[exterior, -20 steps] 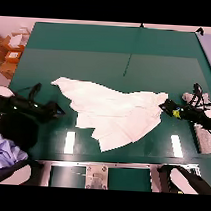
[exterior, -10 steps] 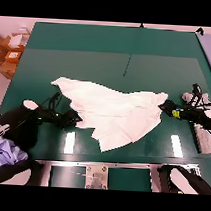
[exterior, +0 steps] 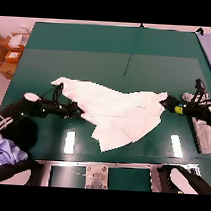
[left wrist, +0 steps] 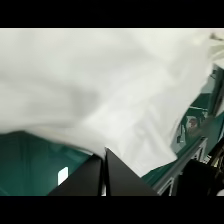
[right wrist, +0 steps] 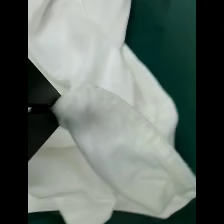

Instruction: Fold the shirts.

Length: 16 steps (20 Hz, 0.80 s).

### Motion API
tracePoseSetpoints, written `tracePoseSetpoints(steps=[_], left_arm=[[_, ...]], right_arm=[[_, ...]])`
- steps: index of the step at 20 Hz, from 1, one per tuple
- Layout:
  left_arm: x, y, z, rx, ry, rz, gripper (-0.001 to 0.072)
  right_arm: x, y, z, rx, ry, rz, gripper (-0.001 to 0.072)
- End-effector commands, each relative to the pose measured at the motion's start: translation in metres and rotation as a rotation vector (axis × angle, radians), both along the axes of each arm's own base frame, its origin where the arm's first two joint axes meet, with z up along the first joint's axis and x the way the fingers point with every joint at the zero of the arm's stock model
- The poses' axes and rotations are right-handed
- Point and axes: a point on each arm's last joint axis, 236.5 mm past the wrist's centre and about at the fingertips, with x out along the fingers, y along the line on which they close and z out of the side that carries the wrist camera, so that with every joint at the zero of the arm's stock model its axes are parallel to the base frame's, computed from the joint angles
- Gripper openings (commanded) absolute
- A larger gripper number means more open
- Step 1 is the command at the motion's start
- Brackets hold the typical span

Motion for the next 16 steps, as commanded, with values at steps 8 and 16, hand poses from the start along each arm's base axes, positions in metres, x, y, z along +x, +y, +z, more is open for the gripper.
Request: tracePoseSetpoints(steps=[8,16], left_arm=[[-0.056,0.072,0.529,0.238,-1.347,0.197,0.0023],[-0.135,0.145,0.613,0.466,-1.568,0.455,0.0024]], right_arm=[[-0.045,0.005,0.461,-0.338,-0.959,-0.012,0.0020],[-0.159,0.020,0.580,-0.598,-1.311,-0.168,0.0020]])
